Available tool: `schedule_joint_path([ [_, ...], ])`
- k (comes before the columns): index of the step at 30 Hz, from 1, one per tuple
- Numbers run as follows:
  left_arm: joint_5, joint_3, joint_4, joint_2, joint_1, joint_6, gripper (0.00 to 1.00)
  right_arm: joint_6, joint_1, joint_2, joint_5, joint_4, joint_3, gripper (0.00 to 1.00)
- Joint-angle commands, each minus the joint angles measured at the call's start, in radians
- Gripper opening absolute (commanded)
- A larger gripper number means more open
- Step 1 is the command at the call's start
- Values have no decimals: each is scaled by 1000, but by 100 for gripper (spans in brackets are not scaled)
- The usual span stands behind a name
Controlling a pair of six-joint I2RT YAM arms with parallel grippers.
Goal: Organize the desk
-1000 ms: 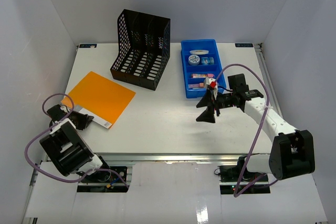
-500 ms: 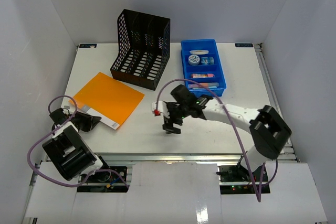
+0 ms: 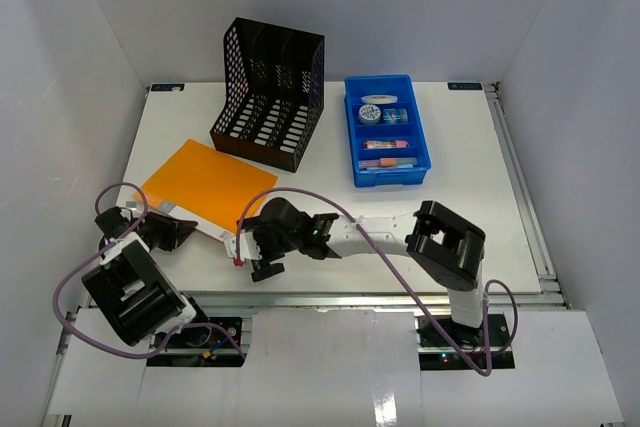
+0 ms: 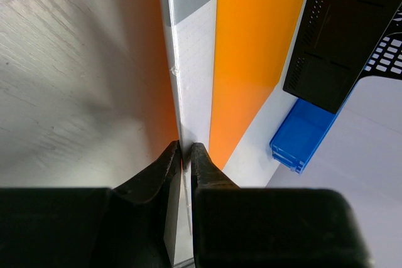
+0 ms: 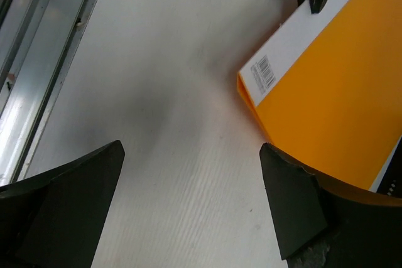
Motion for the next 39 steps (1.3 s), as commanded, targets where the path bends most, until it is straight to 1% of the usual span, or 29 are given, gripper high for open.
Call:
schedule_joint_path([
  [1, 77, 1, 17, -15, -3, -6, 0, -202, 24, 35, 31, 242, -29, 92],
  [6, 87, 4, 19, -6, -6, -7, 0, -318, 28, 120, 55, 387, -49, 91],
  [10, 90, 2, 19, -9, -6, -7, 0, -358, 28, 182, 77, 477, -54, 93],
  [14, 92, 4, 19, -10, -8, -7, 0, -361, 30, 264, 157, 568, -9, 98],
  [15, 92, 3, 20, -10, -9, -7, 0, -360, 30, 276, 173, 586, -5, 95],
  [17, 92, 1, 23, -8, -9, -7, 0, -353, 31, 299, 222, 628, 8, 81],
  [21, 93, 2, 24, -7, -11, -10, 0, -343, 31, 314, 234, 677, -4, 67],
  [24, 91, 3, 22, -9, -10, -15, 0, -333, 33, 308, 230, 697, -31, 47],
  [27, 78, -1, 21, -15, -11, -26, 0, -301, 33, 298, 229, 714, -47, 32],
  [28, 76, -2, 19, -13, -11, -27, 0, -289, 34, 295, 231, 722, -49, 25],
  [30, 75, 0, 12, -13, -10, -31, 2, -259, 34, 287, 234, 736, -57, 18],
  [31, 74, 1, 8, -12, -11, -32, 6, -241, 33, 282, 234, 738, -57, 15],
  [32, 73, 3, 3, -10, -11, -33, 13, -222, 33, 274, 234, 740, -56, 13],
  [33, 71, 5, 0, -9, -10, -33, 24, -201, 33, 266, 234, 739, -54, 12],
  [34, 70, 5, -2, -11, -9, -33, 44, -169, 33, 260, 234, 738, -54, 10],
  [35, 70, 4, -2, -15, -10, -33, 58, -145, 34, 250, 234, 737, -54, 9],
  [37, 69, 2, -2, -21, -11, -33, 73, -105, 33, 232, 234, 726, -52, 8],
  [39, 63, 1, -3, -30, -11, -33, 80, -75, 33, 209, 234, 712, -54, 8],
])
